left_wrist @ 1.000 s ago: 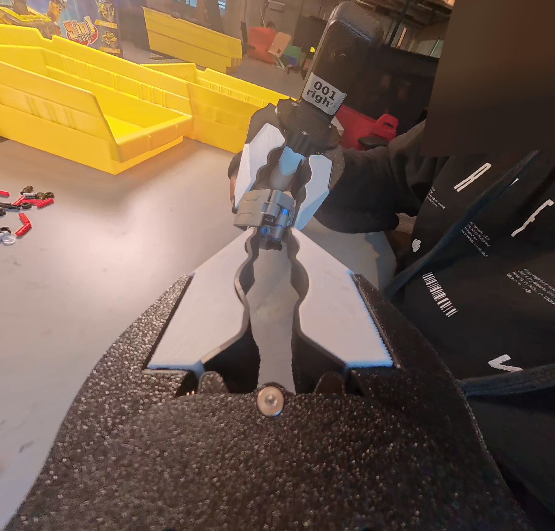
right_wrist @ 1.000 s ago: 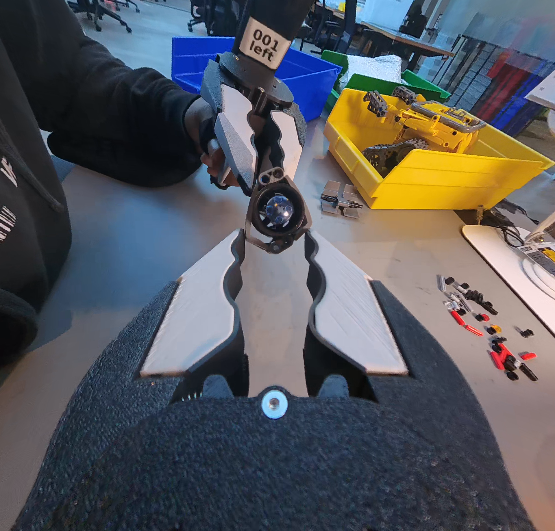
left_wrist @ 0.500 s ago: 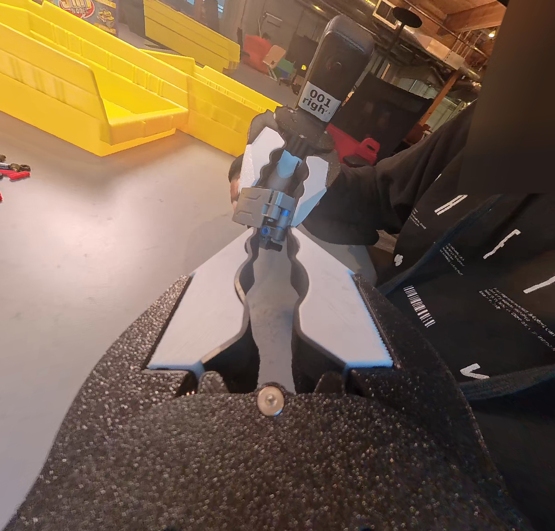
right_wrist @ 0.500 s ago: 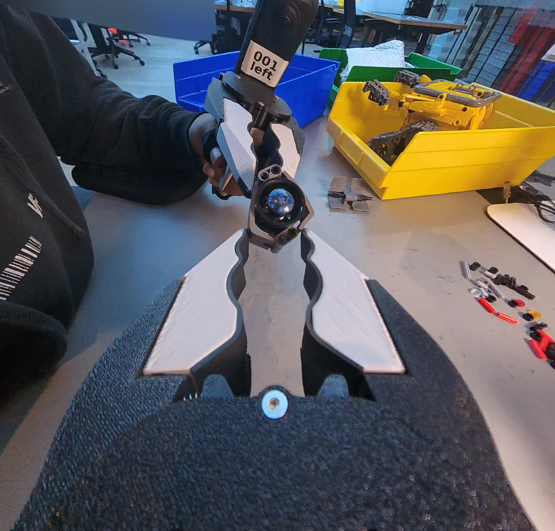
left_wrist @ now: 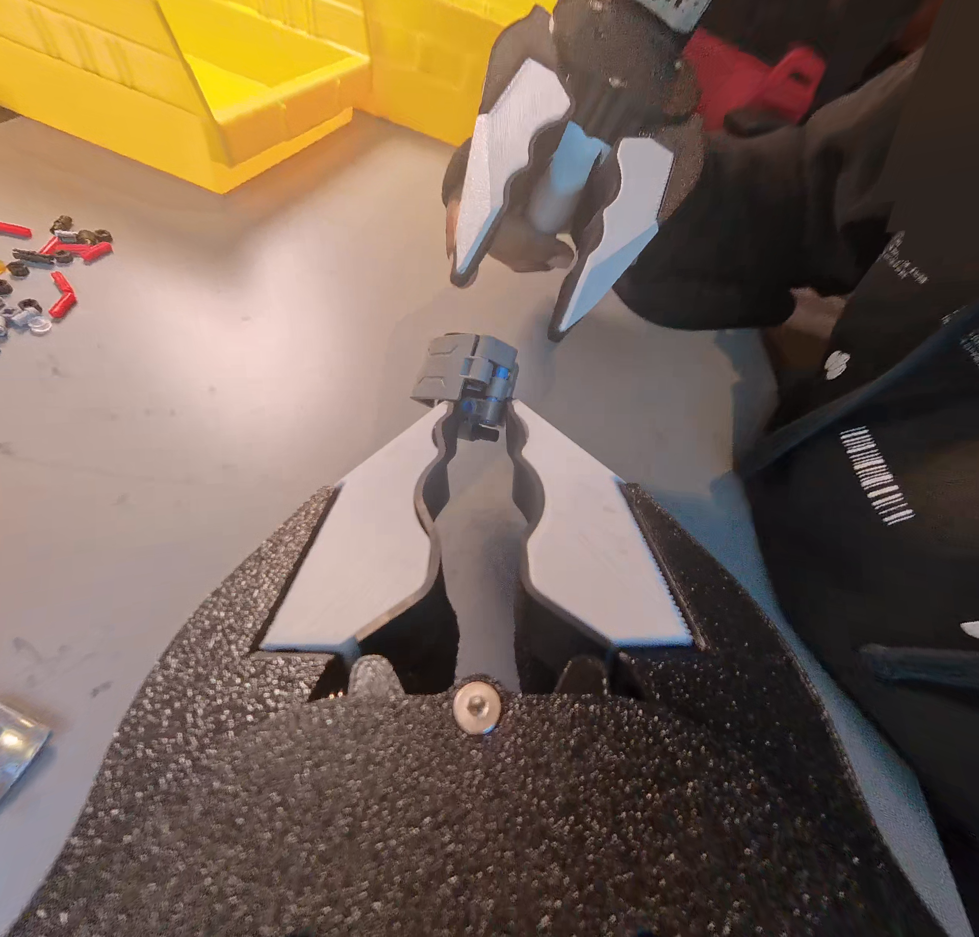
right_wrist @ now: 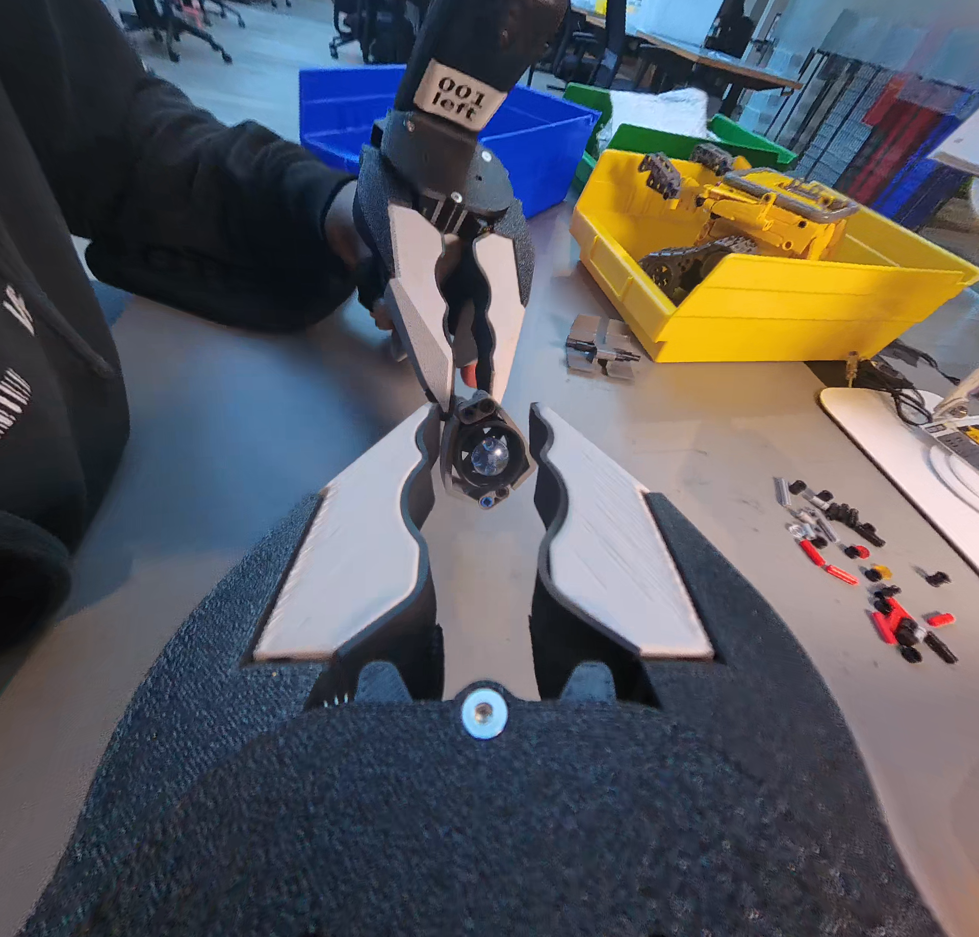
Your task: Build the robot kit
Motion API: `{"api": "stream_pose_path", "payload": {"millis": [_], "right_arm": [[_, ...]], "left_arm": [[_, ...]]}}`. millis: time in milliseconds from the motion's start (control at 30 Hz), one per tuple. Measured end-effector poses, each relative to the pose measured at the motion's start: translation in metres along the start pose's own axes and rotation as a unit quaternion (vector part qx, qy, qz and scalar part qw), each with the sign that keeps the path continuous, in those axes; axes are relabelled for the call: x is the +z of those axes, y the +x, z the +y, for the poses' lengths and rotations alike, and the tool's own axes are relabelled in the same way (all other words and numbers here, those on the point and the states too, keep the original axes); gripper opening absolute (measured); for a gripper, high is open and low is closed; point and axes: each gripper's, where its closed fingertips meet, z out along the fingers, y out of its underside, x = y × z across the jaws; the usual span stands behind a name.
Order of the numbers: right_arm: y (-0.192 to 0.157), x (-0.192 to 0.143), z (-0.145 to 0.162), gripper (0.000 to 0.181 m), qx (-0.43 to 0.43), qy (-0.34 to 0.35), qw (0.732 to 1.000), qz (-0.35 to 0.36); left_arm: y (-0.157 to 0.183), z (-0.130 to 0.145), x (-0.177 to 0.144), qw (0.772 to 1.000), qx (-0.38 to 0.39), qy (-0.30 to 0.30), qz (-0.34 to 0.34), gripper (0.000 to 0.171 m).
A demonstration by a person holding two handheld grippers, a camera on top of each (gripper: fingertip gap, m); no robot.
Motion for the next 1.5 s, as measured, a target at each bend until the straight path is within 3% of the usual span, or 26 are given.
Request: {"api": "stream_pose_path", "payload": {"millis": [400,1033,1067,1167,1267,1400,1500], "right_arm": [[-0.024,0.018,0.036,0.017,-0.092,-0.095,0.991,-0.026],[-0.029,0.013,0.039,0.012,-0.054,-0.094,0.992,-0.070],[-0.028,0.010,0.035,0.000,-0.053,-0.084,0.992,-0.072],[-0.014,0.002,0.046,0.000,-0.060,-0.109,0.991,-0.047],[-0.015,0.004,0.024,0.000,-0.061,-0.070,0.995,-0.034],[-0.019,0.006,0.034,0.028,-0.055,-0.086,0.994,-0.049],[-0.023,0.015,0.038,0.026,-0.067,-0.093,0.992,-0.045]], "left_arm": [[0.009,0.026,0.014,0.995,0.051,-0.086,-0.003,0.016],[0.013,0.027,0.014,0.993,0.080,-0.091,-0.004,0.014],[0.012,0.028,0.013,0.992,0.084,-0.095,-0.007,0.014],[0.003,0.028,0.006,0.993,0.078,-0.091,-0.018,0.014],[0.004,0.028,0.009,0.992,0.083,-0.091,-0.015,0.014],[0.005,0.028,0.008,0.993,0.077,-0.085,-0.004,0.014],[0.011,0.028,0.011,0.993,0.078,-0.084,0.007,0.014]]}}
